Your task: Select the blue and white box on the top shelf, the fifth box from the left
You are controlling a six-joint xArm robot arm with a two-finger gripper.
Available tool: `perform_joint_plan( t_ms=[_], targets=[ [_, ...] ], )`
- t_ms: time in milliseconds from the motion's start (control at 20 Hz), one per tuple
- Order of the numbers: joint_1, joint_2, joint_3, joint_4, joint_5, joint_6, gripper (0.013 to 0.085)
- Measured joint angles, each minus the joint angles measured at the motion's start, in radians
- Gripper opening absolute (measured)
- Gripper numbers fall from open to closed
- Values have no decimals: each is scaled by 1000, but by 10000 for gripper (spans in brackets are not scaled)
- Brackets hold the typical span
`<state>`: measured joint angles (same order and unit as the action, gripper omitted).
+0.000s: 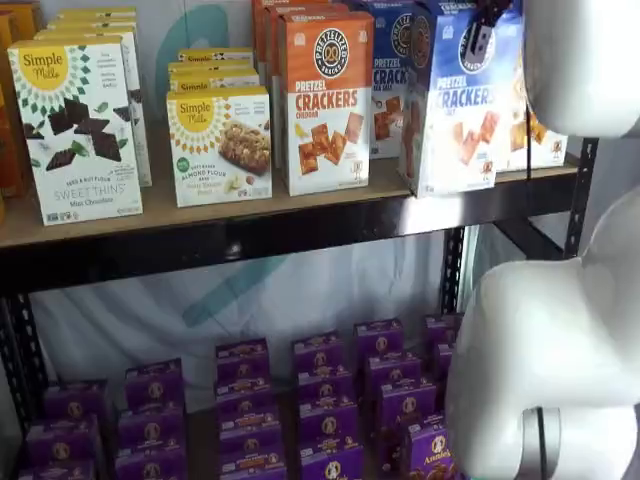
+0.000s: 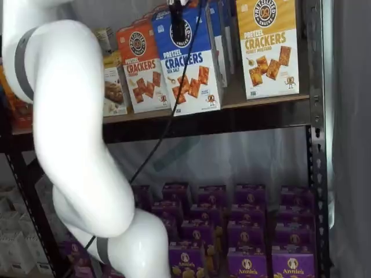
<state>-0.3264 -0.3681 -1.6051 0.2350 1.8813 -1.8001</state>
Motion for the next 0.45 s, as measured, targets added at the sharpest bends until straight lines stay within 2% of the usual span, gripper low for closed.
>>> perform_joint_plan(
  t_ms=[450],
  targets=[
    [-60, -150, 132, -13, 67, -59, 570]
  ],
)
